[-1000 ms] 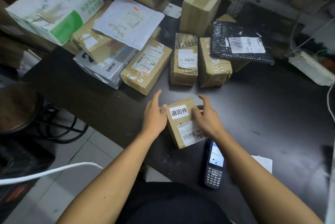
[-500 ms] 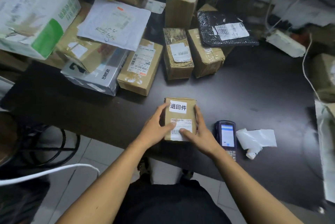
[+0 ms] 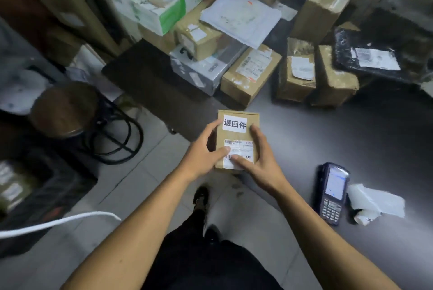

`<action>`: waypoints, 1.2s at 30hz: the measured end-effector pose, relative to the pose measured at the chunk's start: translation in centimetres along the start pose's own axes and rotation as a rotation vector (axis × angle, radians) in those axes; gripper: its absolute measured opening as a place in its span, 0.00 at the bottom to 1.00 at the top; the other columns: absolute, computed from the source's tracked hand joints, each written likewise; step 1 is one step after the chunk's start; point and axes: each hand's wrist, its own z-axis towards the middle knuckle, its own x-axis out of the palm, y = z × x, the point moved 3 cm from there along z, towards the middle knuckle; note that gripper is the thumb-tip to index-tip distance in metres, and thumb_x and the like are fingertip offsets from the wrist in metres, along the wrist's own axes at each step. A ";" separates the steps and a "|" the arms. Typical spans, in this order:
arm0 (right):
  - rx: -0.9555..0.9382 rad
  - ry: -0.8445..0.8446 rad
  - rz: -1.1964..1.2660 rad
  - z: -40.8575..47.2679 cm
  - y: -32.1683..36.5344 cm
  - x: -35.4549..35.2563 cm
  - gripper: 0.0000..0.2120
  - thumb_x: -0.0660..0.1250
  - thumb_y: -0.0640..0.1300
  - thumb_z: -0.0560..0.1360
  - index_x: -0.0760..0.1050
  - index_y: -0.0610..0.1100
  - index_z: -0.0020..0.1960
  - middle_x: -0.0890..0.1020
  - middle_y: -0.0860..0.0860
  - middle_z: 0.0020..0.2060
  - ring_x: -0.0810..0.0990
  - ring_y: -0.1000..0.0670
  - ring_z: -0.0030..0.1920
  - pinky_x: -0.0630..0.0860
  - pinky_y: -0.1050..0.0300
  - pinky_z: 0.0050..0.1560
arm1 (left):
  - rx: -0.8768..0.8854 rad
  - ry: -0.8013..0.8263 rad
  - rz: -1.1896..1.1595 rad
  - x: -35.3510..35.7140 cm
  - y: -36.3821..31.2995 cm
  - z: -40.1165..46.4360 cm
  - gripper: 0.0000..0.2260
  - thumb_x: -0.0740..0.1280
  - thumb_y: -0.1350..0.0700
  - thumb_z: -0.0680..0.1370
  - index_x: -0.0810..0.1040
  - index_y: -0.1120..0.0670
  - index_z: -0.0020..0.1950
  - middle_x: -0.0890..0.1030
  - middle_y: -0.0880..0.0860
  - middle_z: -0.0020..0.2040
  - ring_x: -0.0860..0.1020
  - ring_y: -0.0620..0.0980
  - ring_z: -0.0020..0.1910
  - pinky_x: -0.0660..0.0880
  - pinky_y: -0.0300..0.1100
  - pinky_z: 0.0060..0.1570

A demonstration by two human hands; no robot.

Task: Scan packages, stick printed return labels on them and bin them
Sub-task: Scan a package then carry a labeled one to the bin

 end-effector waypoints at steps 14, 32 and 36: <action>-0.125 0.642 0.005 -6.4 6.9 23.6 0.46 0.77 0.56 0.68 0.54 0.57 0.77 0.73 0.68 0.64 0.75 0.61 0.64 0.77 0.59 0.60 | -0.171 -0.546 -0.191 -17.0 10.0 -21.4 0.30 0.72 0.55 0.75 0.66 0.28 0.67 0.77 0.37 0.62 0.76 0.39 0.62 0.76 0.50 0.63; -0.139 0.975 -0.243 -14.2 13.6 58.9 0.48 0.76 0.56 0.68 0.51 0.59 0.78 0.79 0.61 0.60 0.79 0.59 0.60 0.76 0.65 0.56 | -0.273 -0.834 -0.397 -41.2 25.9 -41.1 0.29 0.73 0.53 0.71 0.67 0.28 0.65 0.78 0.40 0.63 0.76 0.42 0.63 0.75 0.53 0.65; -0.150 0.968 -0.319 -10.7 14.6 63.5 0.44 0.76 0.50 0.71 0.52 0.61 0.77 0.79 0.67 0.53 0.79 0.68 0.53 0.75 0.71 0.51 | -0.291 -0.845 -0.416 -45.9 28.0 -39.2 0.31 0.73 0.54 0.71 0.67 0.29 0.68 0.78 0.42 0.64 0.76 0.44 0.64 0.75 0.53 0.64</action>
